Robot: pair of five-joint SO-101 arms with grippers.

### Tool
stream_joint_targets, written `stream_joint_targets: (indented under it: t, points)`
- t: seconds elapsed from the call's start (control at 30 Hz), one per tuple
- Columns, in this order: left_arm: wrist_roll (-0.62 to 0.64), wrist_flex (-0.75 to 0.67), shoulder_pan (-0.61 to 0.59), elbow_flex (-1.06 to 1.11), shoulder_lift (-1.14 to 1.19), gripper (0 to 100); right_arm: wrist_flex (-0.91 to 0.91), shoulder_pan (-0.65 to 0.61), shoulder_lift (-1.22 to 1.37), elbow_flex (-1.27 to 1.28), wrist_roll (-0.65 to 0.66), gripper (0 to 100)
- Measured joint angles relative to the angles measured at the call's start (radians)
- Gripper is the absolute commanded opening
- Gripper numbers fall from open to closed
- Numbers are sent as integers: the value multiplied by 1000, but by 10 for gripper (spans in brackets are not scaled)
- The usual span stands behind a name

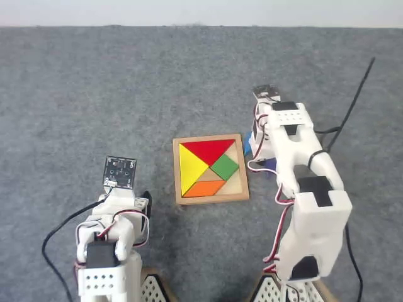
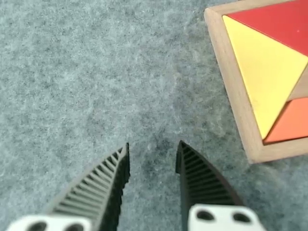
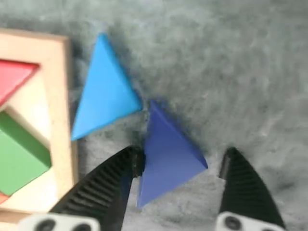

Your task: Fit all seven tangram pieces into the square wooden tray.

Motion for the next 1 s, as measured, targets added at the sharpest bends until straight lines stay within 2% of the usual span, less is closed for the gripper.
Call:
stream_joint_targets:
  t: [0.4, 0.7, 0.8, 1.0]
  points:
    - [0, 0, 0, 0, 0, 153, 40, 5, -52, 9, -12, 166]
    - [0, 0, 0, 0, 0, 153, 54, -3, -350, 207, -75, 165]
    - [0, 0, 0, 0, 0, 153, 54, -71, -439, 267, -132, 165]
    - [0, 0, 0, 0, 0, 153, 55, -315, -466, 284, -327, 165]
